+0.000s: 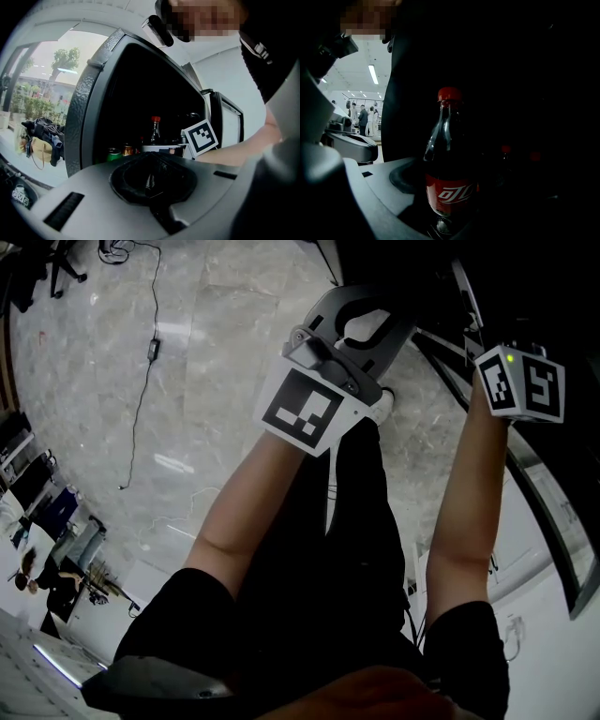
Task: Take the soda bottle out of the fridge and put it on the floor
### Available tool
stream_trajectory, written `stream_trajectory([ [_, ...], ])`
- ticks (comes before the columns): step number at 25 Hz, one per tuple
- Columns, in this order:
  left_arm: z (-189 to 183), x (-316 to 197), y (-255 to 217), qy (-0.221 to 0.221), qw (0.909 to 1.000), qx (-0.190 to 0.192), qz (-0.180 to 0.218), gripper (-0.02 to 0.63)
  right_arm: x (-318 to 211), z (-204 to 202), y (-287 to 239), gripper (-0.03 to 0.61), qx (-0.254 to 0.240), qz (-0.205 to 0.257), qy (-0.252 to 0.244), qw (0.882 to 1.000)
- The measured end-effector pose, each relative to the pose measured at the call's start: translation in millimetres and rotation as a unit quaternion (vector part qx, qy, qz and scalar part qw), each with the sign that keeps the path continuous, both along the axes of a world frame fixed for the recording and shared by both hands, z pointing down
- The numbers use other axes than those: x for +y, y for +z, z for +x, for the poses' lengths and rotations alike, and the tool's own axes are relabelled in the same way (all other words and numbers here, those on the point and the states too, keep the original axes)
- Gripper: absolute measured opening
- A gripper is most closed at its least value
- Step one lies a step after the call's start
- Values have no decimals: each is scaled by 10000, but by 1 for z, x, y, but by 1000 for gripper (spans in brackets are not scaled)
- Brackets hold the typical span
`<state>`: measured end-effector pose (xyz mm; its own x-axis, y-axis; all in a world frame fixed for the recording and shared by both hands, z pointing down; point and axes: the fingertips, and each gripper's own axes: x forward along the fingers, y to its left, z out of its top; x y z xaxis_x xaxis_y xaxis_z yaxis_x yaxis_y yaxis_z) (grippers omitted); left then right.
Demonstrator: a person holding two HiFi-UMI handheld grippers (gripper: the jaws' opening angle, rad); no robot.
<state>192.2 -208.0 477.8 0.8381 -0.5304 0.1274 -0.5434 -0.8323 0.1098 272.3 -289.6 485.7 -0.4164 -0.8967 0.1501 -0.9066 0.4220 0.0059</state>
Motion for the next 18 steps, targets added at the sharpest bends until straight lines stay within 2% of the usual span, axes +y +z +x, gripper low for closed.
stream_trajectory([
  [5, -13, 11, 0, -186, 9997, 125, -71, 5, 24, -15, -8, 318, -35, 25, -298, 9995],
  [9, -30, 22, 2, -470, 9982, 321, -182, 5, 53, -39, -27, 318, -97, 228, -787, 9966],
  [13, -63, 39, 16, -852, 9955, 381, -155, 5, 81, -77, -23, 318, -152, 280, -1392, 9898],
  [18, -112, 58, 42, -1238, 9918, 217, -253, 5, 105, -133, 5, 318, -307, -12, -2025, 9788],
])
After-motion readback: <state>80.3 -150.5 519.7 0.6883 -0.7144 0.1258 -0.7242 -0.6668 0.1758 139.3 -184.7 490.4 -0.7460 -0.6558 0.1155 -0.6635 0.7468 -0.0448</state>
